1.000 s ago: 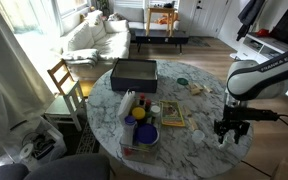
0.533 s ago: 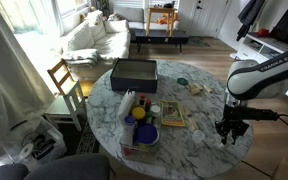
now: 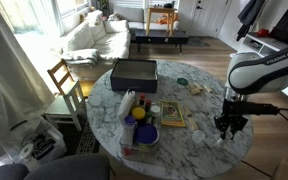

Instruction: Put the bottle inside the measuring cup then put it inside the container

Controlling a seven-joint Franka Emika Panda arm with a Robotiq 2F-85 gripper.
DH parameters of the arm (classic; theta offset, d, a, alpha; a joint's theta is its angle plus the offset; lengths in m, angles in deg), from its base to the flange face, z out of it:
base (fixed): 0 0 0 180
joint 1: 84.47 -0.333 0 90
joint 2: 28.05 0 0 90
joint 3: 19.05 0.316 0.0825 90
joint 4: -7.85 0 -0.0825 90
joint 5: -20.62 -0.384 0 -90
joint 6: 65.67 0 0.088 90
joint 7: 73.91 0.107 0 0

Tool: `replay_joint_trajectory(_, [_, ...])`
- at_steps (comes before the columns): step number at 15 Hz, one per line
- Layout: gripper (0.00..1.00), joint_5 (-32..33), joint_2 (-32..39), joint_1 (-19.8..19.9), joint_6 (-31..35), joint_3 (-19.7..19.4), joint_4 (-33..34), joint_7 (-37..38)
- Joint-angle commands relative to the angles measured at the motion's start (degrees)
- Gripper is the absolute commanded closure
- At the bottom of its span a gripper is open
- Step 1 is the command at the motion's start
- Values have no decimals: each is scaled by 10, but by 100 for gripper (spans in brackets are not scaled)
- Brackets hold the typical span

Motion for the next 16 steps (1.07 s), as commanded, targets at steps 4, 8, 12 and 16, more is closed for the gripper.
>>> replay_joint_trajectory(4, [88,14,-62,-17,-62,13,28,4])
replay_joint_trajectory(8, [88,-4,-47,-28,-76,27,65,-1])
replay_joint_trajectory(12, [88,-6,-15,-37,-70,36,92,0])
replay_joint_trajectory(16, [88,-18,16,-41,-64,39,110,-7])
